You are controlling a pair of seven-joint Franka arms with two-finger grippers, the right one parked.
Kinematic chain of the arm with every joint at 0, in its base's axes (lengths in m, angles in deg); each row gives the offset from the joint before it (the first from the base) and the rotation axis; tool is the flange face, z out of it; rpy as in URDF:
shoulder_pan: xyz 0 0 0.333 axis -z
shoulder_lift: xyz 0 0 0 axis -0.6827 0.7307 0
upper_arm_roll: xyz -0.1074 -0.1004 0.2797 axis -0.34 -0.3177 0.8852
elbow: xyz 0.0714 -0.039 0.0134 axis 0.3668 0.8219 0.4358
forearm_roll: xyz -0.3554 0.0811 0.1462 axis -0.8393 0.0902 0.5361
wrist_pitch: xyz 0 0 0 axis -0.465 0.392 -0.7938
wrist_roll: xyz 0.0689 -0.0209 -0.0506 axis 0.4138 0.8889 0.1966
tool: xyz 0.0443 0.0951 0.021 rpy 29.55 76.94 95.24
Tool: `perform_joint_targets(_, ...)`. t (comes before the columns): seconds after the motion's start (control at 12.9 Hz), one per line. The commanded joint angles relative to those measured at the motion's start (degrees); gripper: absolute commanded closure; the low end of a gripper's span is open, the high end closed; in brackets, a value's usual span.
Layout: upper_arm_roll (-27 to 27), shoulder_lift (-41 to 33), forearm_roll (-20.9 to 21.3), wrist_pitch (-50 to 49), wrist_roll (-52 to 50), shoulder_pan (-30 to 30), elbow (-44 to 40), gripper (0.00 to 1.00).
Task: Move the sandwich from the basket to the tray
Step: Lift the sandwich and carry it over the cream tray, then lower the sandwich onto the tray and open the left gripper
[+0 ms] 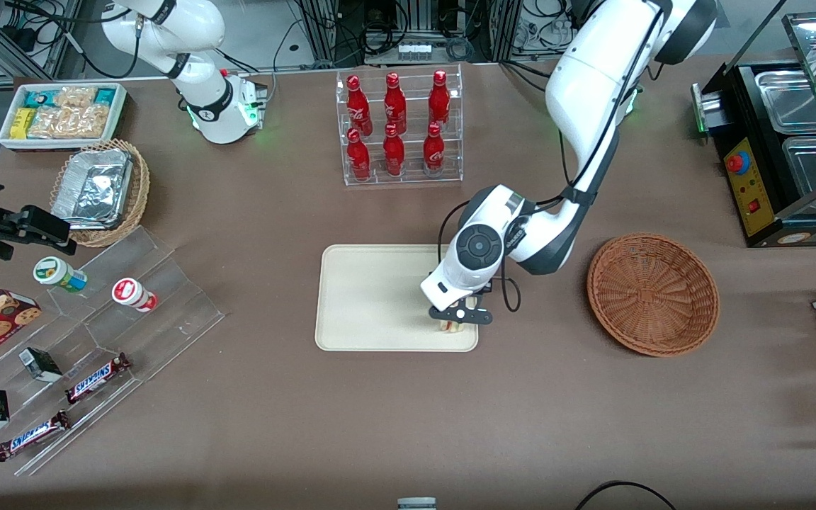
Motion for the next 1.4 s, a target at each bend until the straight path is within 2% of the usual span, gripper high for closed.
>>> perform_joint_targets(0.0,0.58,1.81,-3.27,0.63,-1.41,0.94,-2.25,0.74)
perform_joint_targets(0.23,0.58,1.98,-3.20,0.99,-1.23,0.94,-2.51,0.71)
perform_joint_targets(0.47,0.58,2.95,-3.20,1.08,-1.23,1.03,-3.92,0.52)
perform_joint_targets(0.62,0.58,2.95,-3.46,1.08,-1.76,1.03,-4.10,0.28)
perform_joint_targets(0.7,0.58,2.86,-3.55,1.08,-2.02,1.03,-4.01,0.11)
perform_joint_targets(0.78,0.66,2.51,-3.55,0.99,-2.28,0.94,-4.01,0.00)
perform_joint_targets(1.09,1.10,-4.94,-3.55,-5.75,-5.61,-2.65,-3.57,0.00)
perform_joint_targets(1.32,1.10,-11.53,-3.11,-12.96,-4.92,-8.88,-3.13,0.00)
